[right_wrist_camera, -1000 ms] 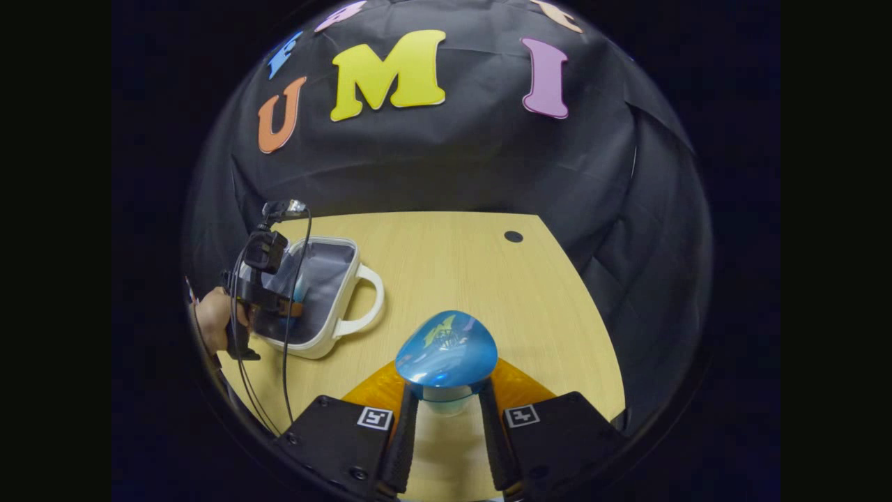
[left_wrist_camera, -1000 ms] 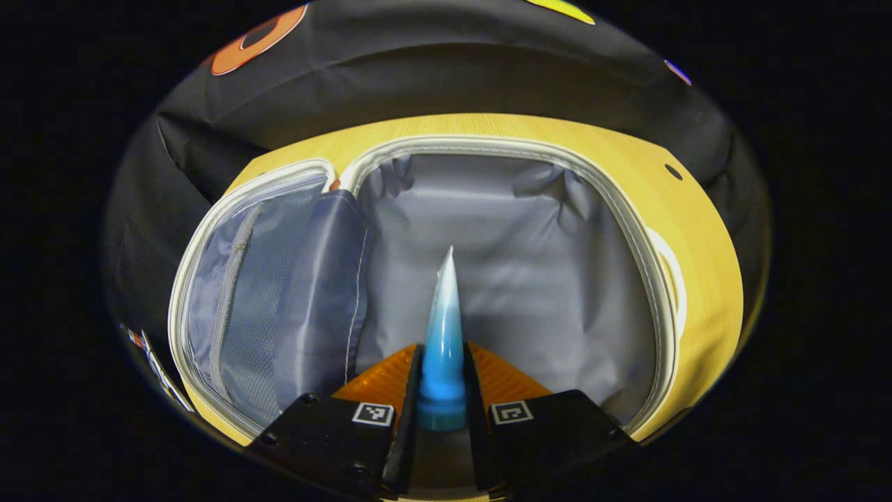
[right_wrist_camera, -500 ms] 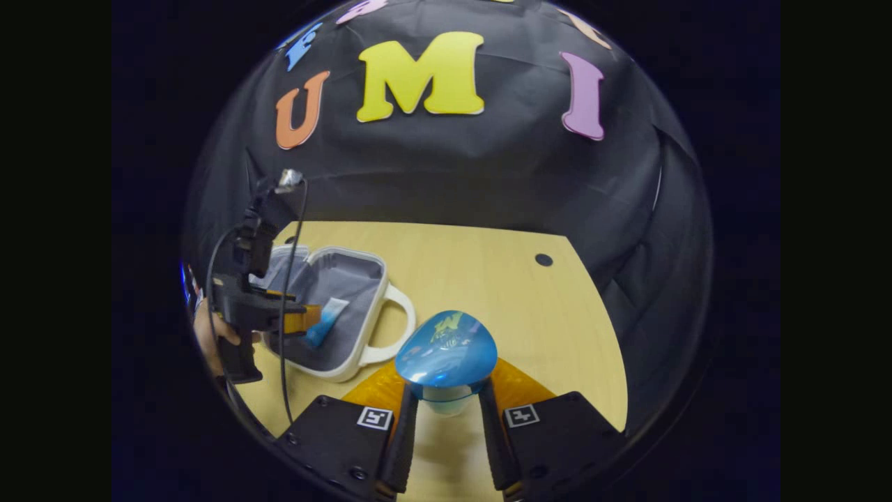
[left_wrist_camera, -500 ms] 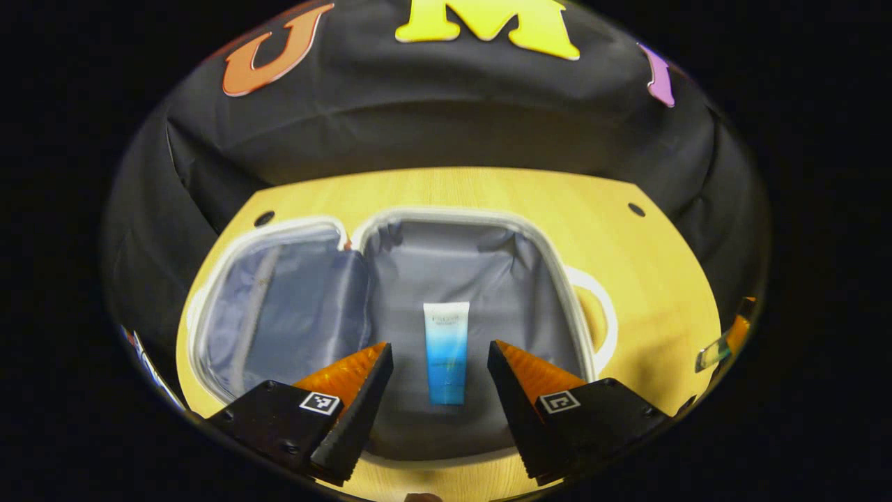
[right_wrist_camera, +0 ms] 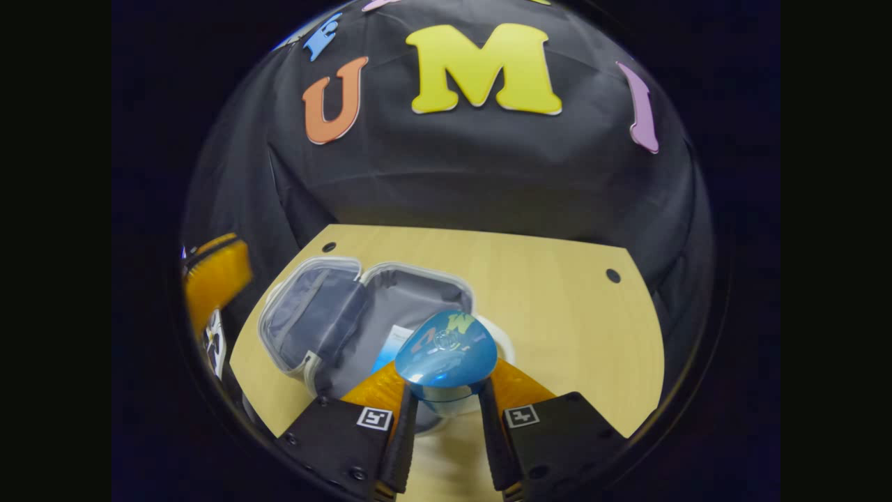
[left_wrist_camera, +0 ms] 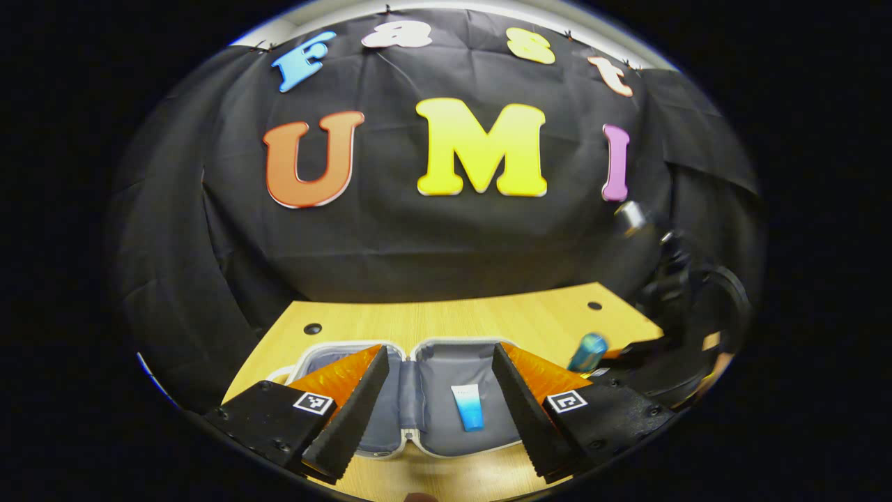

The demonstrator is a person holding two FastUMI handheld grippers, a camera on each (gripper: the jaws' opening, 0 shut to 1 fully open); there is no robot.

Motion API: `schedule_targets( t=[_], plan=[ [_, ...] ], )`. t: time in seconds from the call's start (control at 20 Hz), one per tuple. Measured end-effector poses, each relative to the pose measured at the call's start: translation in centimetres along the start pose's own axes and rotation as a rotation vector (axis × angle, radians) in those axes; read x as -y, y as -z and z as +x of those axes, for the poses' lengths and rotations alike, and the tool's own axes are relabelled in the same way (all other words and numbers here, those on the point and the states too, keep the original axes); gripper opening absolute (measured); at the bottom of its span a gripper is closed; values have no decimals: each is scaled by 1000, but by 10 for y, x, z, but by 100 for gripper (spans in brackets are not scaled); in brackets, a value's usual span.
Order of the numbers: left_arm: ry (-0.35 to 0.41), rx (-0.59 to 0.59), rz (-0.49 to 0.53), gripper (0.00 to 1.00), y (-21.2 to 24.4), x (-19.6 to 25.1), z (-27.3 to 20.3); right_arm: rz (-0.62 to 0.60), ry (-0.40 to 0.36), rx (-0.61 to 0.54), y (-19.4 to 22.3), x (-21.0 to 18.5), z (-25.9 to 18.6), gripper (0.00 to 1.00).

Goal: First open the suitcase, pack the skin care products into it, and then close the suitcase.

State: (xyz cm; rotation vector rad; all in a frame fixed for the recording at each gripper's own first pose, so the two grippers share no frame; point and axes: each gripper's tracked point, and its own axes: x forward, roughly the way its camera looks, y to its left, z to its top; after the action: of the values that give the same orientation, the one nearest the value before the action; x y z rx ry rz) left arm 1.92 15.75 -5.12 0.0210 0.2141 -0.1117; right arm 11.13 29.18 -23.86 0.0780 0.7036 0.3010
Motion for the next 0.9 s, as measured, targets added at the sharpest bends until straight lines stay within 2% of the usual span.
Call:
schedule_targets(
  t=[0.2,0.4,0.5,0.65,0.9],
  plan=[
    [-36,84,12,95,-31,-39,-36,-15,-1,-105,34,-28,39,42],
    [-80,122,3,95,-41,-71,-62,31,37,-196,64,-32,63,41],
    [-56,145,-31,95,-41,-76,-68,49,56,-182,56,-32,69,42],
    [-95,105,-84,95,-20,-96,-74,114,69,-187,48,-31,83,41],
    [-134,63,-74,96,0,-124,-74,170,110,-204,42,-22,116,41]
  ],
)
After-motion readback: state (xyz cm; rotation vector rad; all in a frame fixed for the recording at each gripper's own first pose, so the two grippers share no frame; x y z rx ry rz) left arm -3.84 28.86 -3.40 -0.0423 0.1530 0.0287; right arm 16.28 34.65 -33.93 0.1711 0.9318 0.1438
